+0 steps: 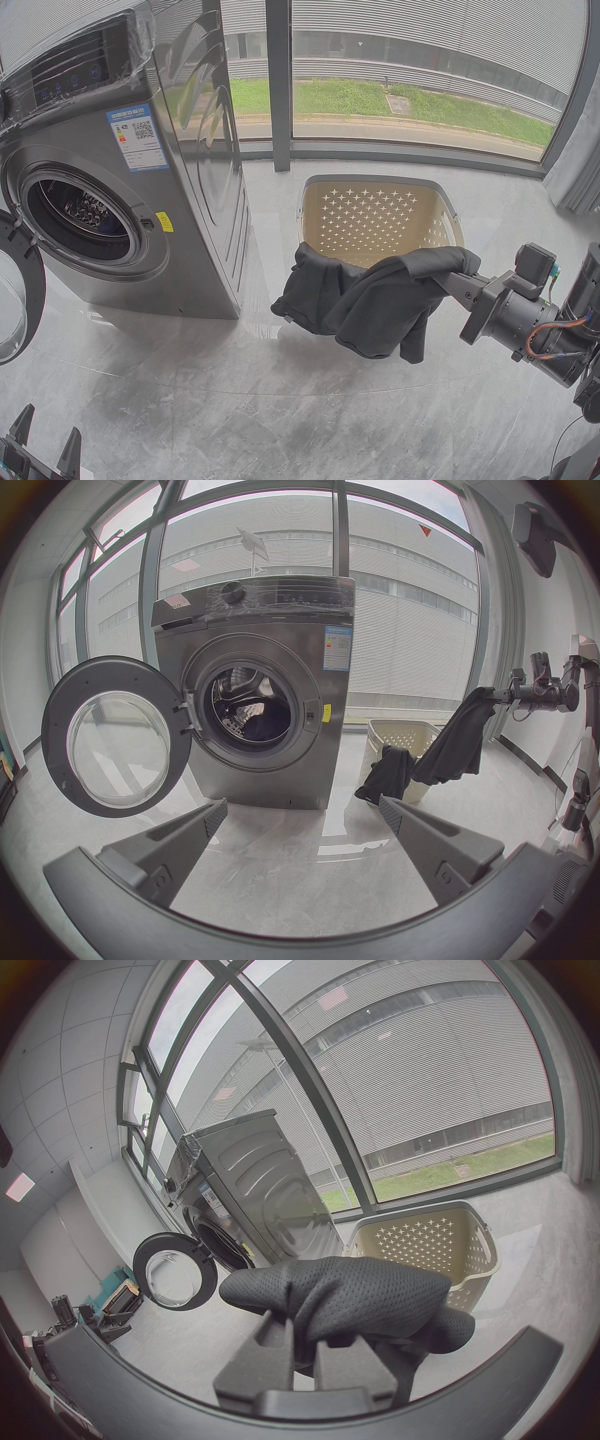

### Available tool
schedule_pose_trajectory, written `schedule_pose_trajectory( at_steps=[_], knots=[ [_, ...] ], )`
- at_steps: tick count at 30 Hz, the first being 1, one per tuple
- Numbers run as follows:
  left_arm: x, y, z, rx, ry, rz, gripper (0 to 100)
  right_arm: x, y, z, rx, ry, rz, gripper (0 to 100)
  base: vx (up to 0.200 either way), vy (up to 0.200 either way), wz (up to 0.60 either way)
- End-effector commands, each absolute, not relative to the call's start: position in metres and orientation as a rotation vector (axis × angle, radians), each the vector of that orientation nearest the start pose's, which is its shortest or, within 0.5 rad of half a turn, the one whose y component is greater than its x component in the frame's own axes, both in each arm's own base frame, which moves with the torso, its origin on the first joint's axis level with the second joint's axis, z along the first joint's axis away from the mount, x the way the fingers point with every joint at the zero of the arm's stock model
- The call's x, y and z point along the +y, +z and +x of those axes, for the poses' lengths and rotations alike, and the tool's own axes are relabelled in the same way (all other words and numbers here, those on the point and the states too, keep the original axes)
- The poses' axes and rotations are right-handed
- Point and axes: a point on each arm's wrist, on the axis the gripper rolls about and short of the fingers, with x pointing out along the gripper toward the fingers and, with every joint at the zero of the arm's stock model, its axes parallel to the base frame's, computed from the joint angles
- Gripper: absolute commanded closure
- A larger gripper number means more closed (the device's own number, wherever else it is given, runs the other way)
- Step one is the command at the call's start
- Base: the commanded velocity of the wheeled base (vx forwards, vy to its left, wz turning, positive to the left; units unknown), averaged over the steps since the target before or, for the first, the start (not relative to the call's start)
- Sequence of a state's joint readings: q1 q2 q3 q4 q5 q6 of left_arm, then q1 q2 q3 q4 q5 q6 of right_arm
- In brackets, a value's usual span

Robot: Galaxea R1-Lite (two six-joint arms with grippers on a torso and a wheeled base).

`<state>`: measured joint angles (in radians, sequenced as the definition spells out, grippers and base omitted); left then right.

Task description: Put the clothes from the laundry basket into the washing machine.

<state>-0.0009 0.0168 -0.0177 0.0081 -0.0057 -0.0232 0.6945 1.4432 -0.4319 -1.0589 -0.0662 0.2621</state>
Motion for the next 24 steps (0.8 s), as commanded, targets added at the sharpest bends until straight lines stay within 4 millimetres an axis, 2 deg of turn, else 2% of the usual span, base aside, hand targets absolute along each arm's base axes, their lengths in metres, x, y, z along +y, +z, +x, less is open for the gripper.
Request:
schedule_pose_trajectory(
  at_steps=[1, 17, 24],
  knots=[
    [-0.0001, 0.0756, -0.0228, 0.008, -0.008, -0.023, 0, 0.1416, 0.1919, 0.1721, 0.048, 0.631, 0.267, 100, 0.000, 0.200, 0.00],
    [-0.0001, 0.0756, -0.0228, 0.008, -0.006, -0.025, 0, 0.1441, 0.1900, 0.1724, 0.056, 0.640, 0.263, 100, 0.000, 0.200, 0.00],
    [-0.0001, 0.0756, -0.0228, 0.008, -0.006, -0.025, 0, 0.1441, 0.1900, 0.1723, 0.056, 0.641, 0.263, 100, 0.000, 0.000, 0.00]
  ],
)
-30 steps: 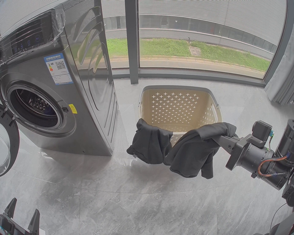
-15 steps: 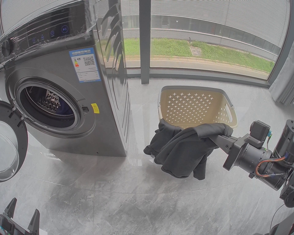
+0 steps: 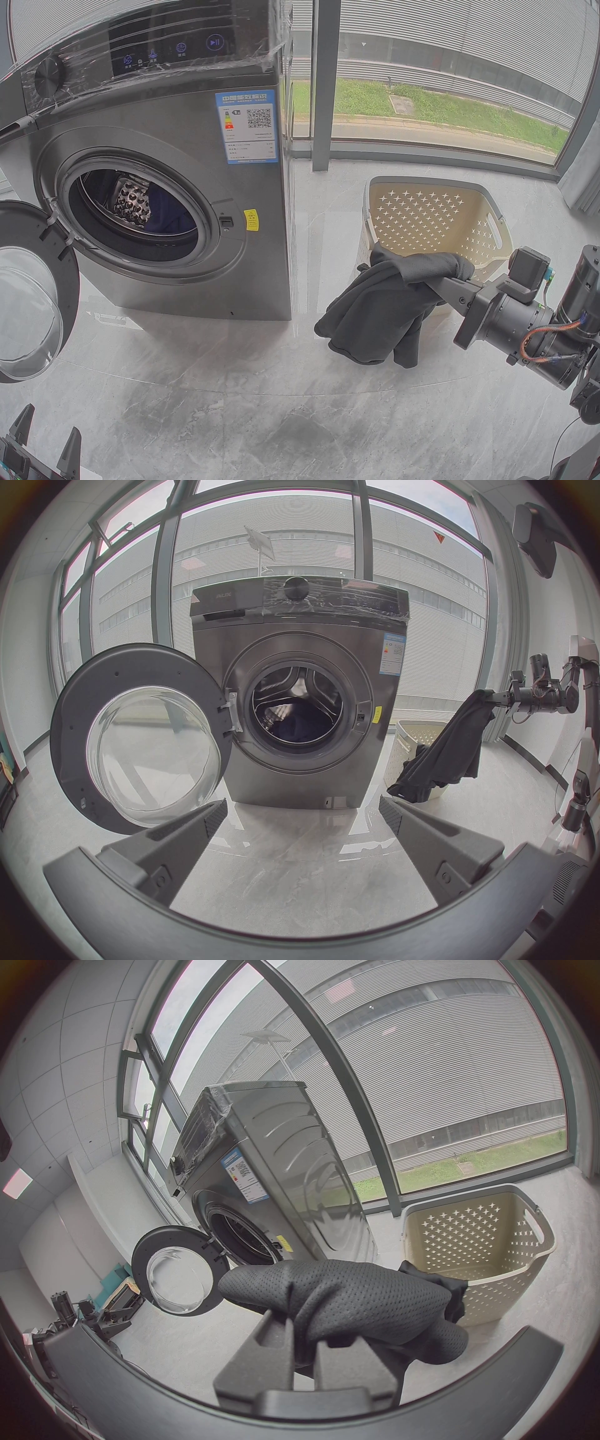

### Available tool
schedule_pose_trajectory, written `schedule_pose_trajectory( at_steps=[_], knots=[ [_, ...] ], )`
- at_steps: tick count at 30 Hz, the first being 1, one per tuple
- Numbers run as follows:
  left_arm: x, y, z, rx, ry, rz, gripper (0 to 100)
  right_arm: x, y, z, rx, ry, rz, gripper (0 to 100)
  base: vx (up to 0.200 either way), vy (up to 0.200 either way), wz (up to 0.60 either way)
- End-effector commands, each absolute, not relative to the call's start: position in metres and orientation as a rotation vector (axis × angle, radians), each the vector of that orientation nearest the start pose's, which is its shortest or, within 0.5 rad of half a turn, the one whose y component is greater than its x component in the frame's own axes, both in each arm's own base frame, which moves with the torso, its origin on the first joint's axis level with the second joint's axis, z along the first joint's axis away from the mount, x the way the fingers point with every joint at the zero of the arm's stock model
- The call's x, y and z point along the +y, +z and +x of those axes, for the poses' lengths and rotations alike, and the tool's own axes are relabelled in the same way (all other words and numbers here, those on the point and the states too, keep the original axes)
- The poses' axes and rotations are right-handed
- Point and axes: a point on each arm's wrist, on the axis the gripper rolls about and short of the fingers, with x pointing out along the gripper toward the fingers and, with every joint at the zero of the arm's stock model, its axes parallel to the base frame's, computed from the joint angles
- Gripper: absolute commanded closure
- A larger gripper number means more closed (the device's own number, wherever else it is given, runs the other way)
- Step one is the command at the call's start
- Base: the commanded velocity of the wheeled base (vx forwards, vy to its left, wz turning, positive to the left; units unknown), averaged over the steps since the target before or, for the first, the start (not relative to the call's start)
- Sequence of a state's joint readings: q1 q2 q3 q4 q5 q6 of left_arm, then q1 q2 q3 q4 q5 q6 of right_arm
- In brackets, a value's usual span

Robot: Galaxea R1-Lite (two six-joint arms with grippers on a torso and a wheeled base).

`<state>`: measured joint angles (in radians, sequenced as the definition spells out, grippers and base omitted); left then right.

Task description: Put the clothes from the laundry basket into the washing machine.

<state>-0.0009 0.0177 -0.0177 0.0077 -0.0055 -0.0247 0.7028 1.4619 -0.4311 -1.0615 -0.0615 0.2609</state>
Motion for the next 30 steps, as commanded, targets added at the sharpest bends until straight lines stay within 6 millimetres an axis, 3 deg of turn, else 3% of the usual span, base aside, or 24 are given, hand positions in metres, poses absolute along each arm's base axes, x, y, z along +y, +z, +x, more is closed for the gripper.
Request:
schedule_pose_trajectory(
  at_steps=[1, 12, 21, 30],
  knots=[
    [-0.0001, 0.0756, -0.0228, 0.008, -0.008, -0.025, 0, 0.1441, 0.1900, 0.1723, 0.056, 0.641, 0.263, 100, 0.000, 0.000, 0.00],
    [-0.0001, 0.0756, -0.0228, 0.008, -0.006, -0.025, 0, 0.1441, 0.1900, 0.1723, 0.057, 0.641, 0.266, 100, -0.164, 0.000, 0.00],
    [-0.0001, 0.0756, -0.0228, 0.008, -0.006, -0.025, 0, 0.1442, 0.1892, 0.1724, 0.062, 0.641, 0.269, 100, 0.000, 0.000, 0.00],
    [-0.0001, 0.0756, -0.0227, 0.009, -0.008, -0.025, 0, 0.1442, 0.1892, 0.1724, 0.062, 0.641, 0.271, 100, 0.000, 0.200, 0.00]
  ],
)
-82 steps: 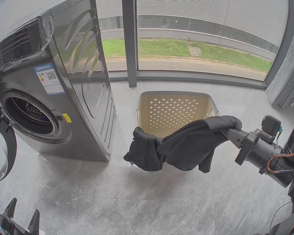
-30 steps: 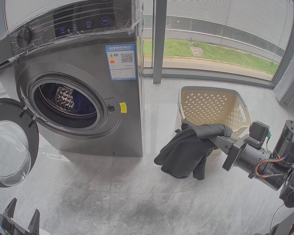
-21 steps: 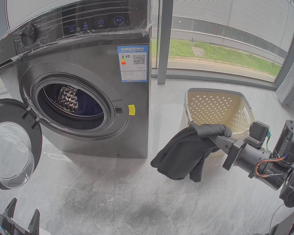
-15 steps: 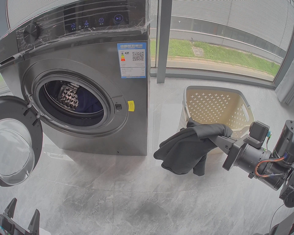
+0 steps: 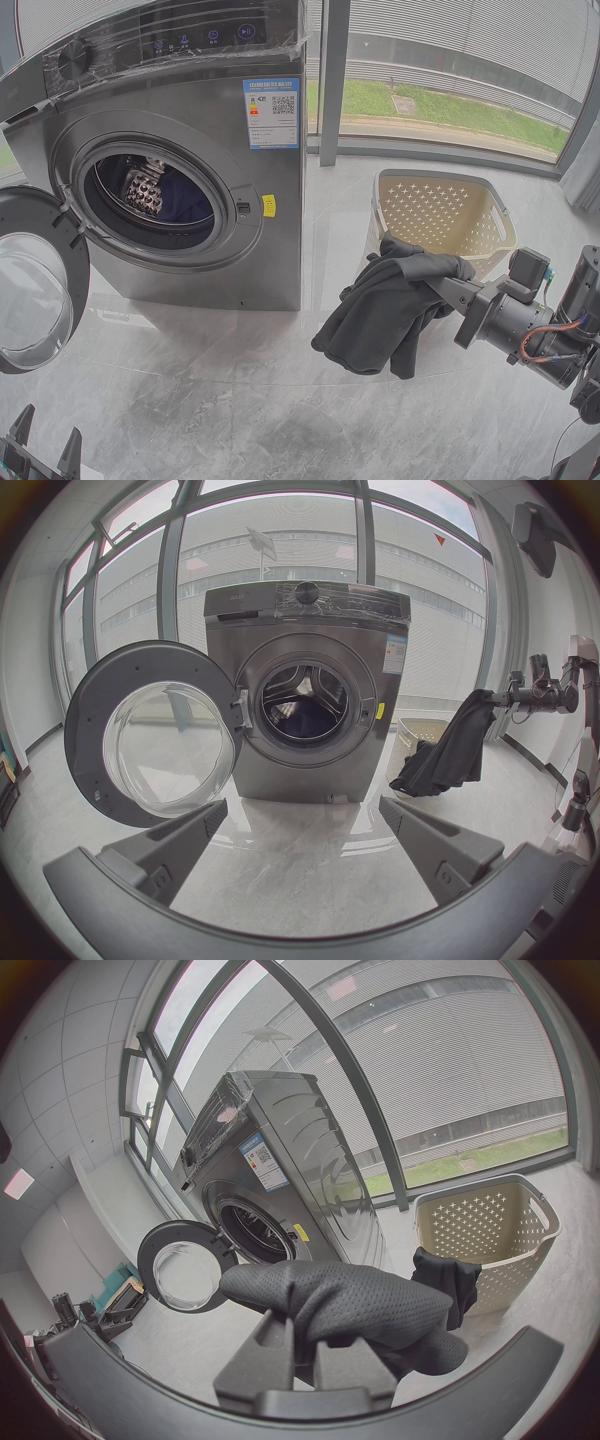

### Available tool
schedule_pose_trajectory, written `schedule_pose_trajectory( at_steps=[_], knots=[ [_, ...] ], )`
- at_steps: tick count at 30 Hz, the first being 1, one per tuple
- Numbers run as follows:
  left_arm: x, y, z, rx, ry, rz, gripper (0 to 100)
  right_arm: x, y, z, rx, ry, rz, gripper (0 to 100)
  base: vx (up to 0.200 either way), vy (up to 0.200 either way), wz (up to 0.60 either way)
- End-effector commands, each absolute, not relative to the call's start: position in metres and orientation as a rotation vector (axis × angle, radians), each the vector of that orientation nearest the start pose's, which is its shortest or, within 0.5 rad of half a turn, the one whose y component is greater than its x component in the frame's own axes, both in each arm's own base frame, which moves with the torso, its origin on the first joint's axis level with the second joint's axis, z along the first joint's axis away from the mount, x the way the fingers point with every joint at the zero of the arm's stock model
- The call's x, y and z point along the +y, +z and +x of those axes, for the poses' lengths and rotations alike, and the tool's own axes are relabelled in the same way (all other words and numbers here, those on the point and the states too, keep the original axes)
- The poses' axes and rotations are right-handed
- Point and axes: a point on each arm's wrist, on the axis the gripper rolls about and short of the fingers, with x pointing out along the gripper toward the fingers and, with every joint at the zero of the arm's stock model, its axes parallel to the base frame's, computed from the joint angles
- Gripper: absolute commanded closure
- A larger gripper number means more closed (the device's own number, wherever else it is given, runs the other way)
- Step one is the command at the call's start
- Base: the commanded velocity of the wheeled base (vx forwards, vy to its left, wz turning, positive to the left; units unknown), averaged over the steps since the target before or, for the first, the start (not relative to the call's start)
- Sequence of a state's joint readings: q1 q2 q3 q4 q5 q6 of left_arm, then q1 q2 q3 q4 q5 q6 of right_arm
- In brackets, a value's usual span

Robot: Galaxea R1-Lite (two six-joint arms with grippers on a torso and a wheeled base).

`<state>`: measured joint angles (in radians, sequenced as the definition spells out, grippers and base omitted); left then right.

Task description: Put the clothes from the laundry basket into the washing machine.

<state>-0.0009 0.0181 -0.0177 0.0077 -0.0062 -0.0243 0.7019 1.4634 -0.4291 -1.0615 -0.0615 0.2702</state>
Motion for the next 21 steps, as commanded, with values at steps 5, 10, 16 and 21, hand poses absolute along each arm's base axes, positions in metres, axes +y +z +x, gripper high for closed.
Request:
schedule_pose_trajectory(
  at_steps=[5, 10, 16, 21],
  knots=[
    [-0.0001, 0.0756, -0.0228, 0.008, -0.006, -0.025, 0, 0.1437, 0.1896, 0.1724, 0.060, 0.639, 0.271, 100, 0.000, 0.200, 0.00],
    [-0.0001, 0.0756, -0.0228, 0.008, -0.006, -0.025, 0, 0.1437, 0.1896, 0.1724, 0.061, 0.639, 0.273, 100, 0.000, 0.200, 0.00],
    [-0.0001, 0.0756, -0.0228, 0.008, -0.006, -0.025, 0, 0.1437, 0.1896, 0.1724, 0.060, 0.639, 0.271, 100, 0.000, 0.067, 0.00],
    [-0.0001, 0.0756, -0.0227, 0.009, -0.008, -0.023, 0, 0.1437, 0.1896, 0.1724, 0.060, 0.639, 0.271, 100, 0.000, 0.000, 0.00]
  ],
)
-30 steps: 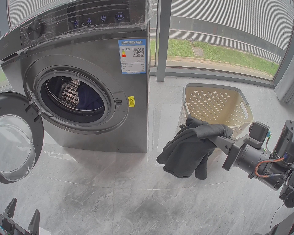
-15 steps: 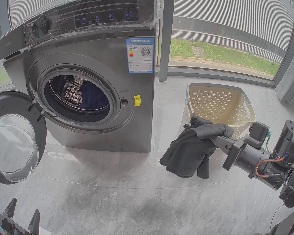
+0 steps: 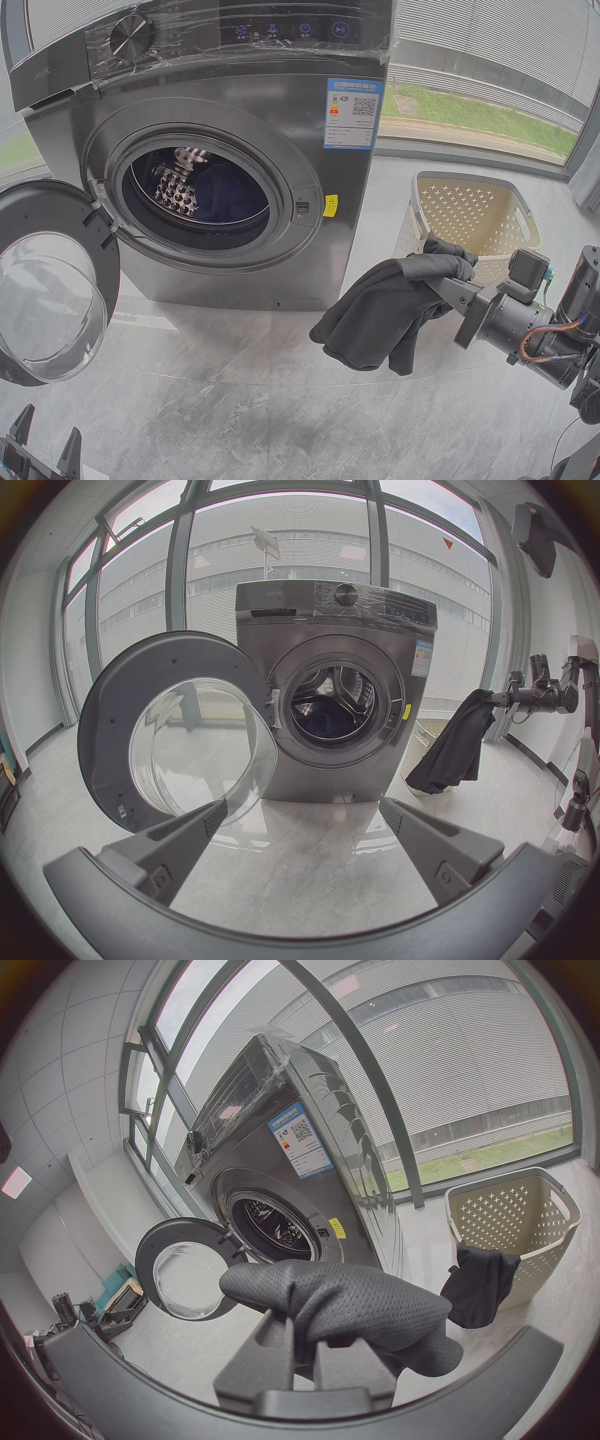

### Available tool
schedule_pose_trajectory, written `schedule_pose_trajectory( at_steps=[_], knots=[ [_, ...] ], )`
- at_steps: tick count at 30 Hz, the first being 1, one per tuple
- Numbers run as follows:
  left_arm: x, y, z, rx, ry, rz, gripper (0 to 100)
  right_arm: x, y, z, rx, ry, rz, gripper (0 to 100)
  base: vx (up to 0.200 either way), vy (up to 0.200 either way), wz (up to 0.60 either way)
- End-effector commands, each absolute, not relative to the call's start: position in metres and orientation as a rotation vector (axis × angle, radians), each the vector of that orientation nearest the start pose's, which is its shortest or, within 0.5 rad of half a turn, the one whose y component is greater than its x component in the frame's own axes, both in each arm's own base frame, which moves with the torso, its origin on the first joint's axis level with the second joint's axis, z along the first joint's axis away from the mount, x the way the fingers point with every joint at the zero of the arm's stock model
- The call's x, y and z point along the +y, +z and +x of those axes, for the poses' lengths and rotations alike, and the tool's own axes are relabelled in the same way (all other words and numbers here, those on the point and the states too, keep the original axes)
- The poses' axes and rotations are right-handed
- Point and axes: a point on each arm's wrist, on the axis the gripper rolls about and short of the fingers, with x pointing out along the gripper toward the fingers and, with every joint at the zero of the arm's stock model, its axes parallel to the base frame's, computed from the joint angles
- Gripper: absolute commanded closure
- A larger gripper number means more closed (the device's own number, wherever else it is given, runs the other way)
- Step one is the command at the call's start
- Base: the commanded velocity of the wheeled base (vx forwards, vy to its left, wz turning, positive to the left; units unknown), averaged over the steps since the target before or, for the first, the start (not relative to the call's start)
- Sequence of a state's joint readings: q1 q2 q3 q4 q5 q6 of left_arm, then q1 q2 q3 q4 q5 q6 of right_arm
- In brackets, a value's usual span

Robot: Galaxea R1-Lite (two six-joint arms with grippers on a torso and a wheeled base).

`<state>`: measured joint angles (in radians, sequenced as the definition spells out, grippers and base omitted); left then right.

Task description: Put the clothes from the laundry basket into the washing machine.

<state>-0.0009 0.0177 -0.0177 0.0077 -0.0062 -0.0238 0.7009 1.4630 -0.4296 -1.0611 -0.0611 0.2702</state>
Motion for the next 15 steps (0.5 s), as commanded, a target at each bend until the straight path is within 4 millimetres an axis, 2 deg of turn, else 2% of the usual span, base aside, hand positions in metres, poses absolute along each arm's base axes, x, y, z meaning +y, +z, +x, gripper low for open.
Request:
schedule_pose_trajectory(
  at_steps=[1, 12, 15],
  knots=[
    [-0.0001, 0.0756, -0.0228, 0.008, -0.008, -0.023, 0, 0.1437, 0.1896, 0.1724, 0.060, 0.639, 0.271, 100, -0.200, 0.000, 0.00],
    [-0.0001, 0.0756, -0.0228, 0.008, -0.008, -0.025, 0, 0.1422, 0.1896, 0.1743, 0.059, 0.629, 0.273, 100, -0.200, 0.000, 0.00],
    [-0.0001, 0.0756, -0.0227, 0.009, -0.008, -0.025, 0, 0.1419, 0.1896, 0.1745, 0.060, 0.627, 0.274, 100, 0.000, 0.000, 0.00]
  ],
)
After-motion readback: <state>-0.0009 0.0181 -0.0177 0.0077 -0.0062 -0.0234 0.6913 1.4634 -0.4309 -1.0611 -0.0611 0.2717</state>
